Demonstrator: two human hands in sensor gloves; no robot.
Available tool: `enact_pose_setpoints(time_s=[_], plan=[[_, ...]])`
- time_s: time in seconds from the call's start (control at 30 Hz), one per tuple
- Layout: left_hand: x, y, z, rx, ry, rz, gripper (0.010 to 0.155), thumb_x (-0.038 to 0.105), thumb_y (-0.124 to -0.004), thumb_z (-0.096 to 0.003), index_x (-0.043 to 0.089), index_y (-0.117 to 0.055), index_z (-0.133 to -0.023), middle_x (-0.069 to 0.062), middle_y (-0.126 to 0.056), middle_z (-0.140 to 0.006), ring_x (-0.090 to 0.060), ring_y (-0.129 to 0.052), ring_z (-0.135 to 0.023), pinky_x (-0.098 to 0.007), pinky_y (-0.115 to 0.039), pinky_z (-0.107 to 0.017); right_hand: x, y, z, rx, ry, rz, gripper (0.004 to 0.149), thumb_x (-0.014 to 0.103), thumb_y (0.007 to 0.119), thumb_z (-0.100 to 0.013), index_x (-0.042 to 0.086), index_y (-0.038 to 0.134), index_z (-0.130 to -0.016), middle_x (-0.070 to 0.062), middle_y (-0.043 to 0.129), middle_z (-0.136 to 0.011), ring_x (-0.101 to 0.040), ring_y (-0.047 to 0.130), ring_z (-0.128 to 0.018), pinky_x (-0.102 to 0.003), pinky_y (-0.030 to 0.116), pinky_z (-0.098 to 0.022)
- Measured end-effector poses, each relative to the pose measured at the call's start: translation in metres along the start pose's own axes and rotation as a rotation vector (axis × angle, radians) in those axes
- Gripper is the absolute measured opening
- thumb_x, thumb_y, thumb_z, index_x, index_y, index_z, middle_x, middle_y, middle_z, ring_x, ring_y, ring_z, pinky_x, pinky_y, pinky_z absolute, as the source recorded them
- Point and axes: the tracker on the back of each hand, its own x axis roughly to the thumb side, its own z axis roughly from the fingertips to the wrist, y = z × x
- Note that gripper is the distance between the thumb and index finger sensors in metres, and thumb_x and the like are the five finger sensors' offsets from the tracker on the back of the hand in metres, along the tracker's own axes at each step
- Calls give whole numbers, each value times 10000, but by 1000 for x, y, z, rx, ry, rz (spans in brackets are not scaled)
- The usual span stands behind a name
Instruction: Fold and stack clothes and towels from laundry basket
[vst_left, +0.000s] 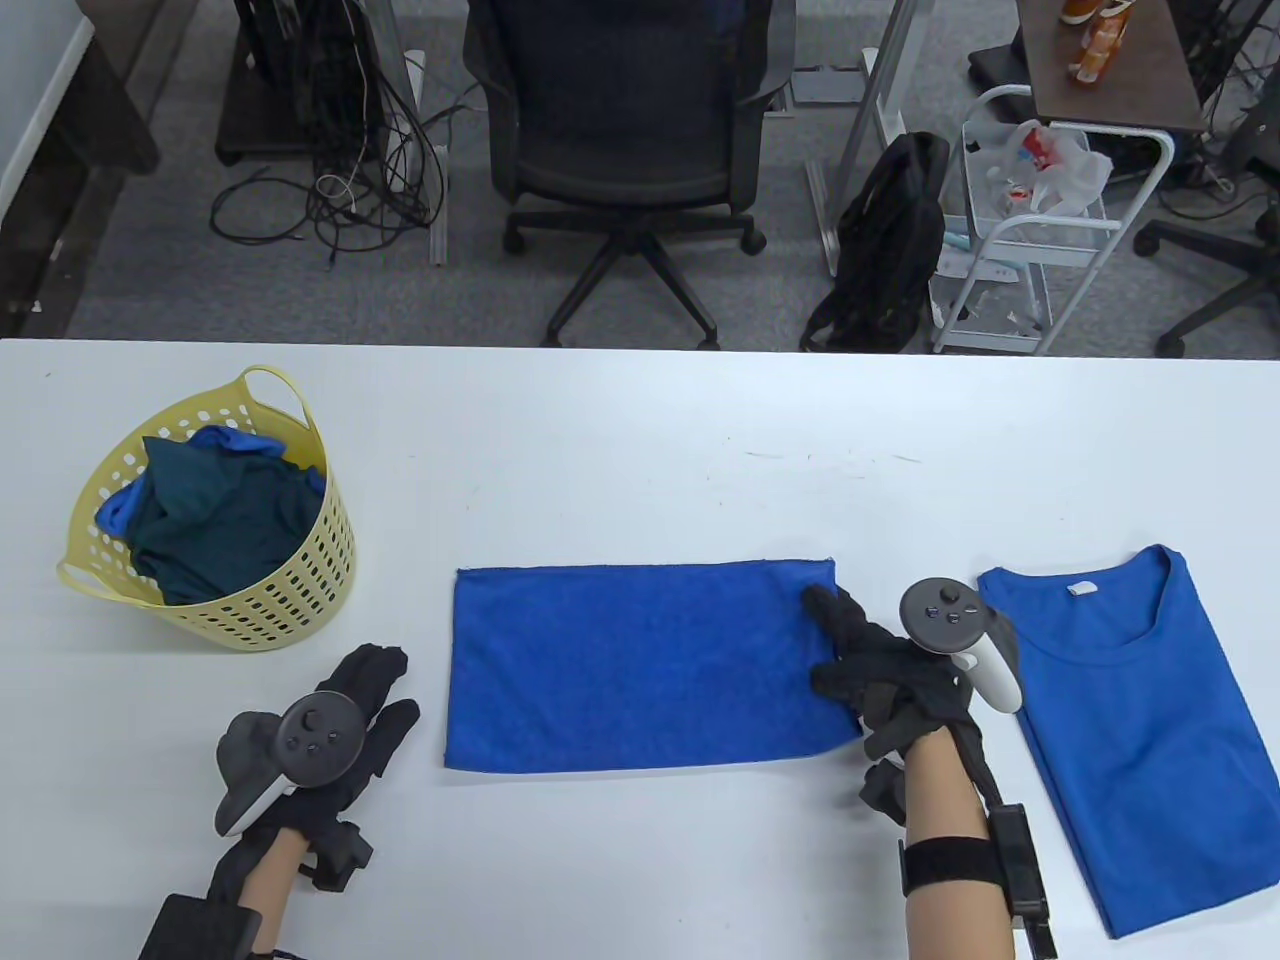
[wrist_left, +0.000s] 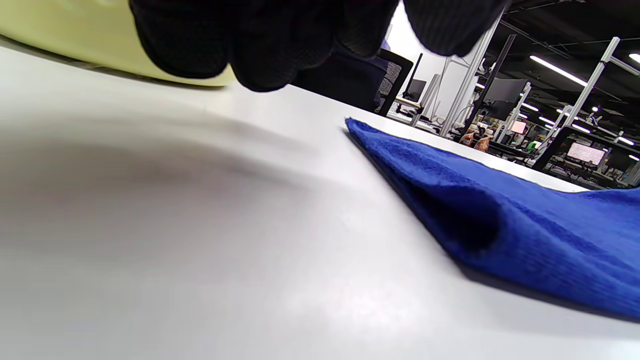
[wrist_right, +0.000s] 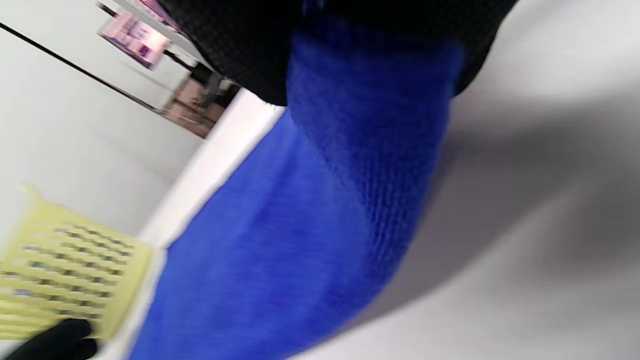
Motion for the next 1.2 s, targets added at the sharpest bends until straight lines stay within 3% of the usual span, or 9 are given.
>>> enact_pose_setpoints(time_s=[0.2,0.37,0.47,0.63,0.7,0.83,0.9,1.2], plan=[[-1,1,1,1,-3,-6,696,515,-713,-569,192,-568,-1169,-185,-643,-1200,-381,-818,-1002,-559,-759,-693,-4,-11,19,-76,115,144,798,144,822,-570,139,299,-1173,-155,236,-1212,-255,871,-547,-371,811,-423],[0,3,2,9,-16,6,697,513,-713,-570,193,-565,-1171,-180,-640,-1203,-379,-817,-1005,-561,-757,-695,43,-42,51,-201,271,526,833,166,839,-567,116,283,-1186,-189,249,-1220,-229,888,-503,-344,823,-386],[1,6,4,21,-26,14,692,513,-712,-571,197,-567,-1170,-180,-639,-1203,-376,-816,-1008,-562,-757,-695,86,-42,59,-254,239,642,847,173,850,-562,77,293,-1193,-233,278,-1218,-216,897,-479,-332,831,-364],[1,7,5,23,-37,31,693,512,-711,-573,196,-563,-1172,-178,-639,-1204,-377,-814,-1010,-563,-755,-696,158,8,36,-166,44,641,854,162,866,-551,12,325,-1194,-300,314,-1202,-221,911,-452,-336,844,-338],[1,7,4,21,-41,35,692,513,-711,-572,198,-564,-1171,-176,-639,-1204,-376,-814,-1010,-562,-755,-697,182,45,13,-89,-23,658,858,164,868,-550,3,323,-1192,-309,312,-1197,-221,914,-453,-337,847,-339],[1,7,5,16,-43,32,697,512,-714,-569,194,-567,-1171,-178,-642,-1203,-379,-818,-1006,-564,-756,-695,200,114,-29,55,-30,710,864,168,855,-561,-2,285,-1188,-314,271,-1190,-220,906,-474,-341,843,-356],[0,7,5,13,-42,33,694,512,-713,-571,195,-567,-1171,-178,-645,-1202,-379,-818,-1007,-563,-756,-696,201,134,-42,54,6,784,861,171,850,-564,4,280,-1188,-311,271,-1189,-215,903,-479,-339,841,-361],[-3,8,3,3,-25,37,697,512,-711,-573,192,-563,-1174,-182,-642,-1204,-385,-814,-1008,-565,-755,-696,205,161,-54,75,32,831,841,168,848,-568,-3,308,-1190,-326,298,-1185,-216,900,-480,-338,840,-362]])
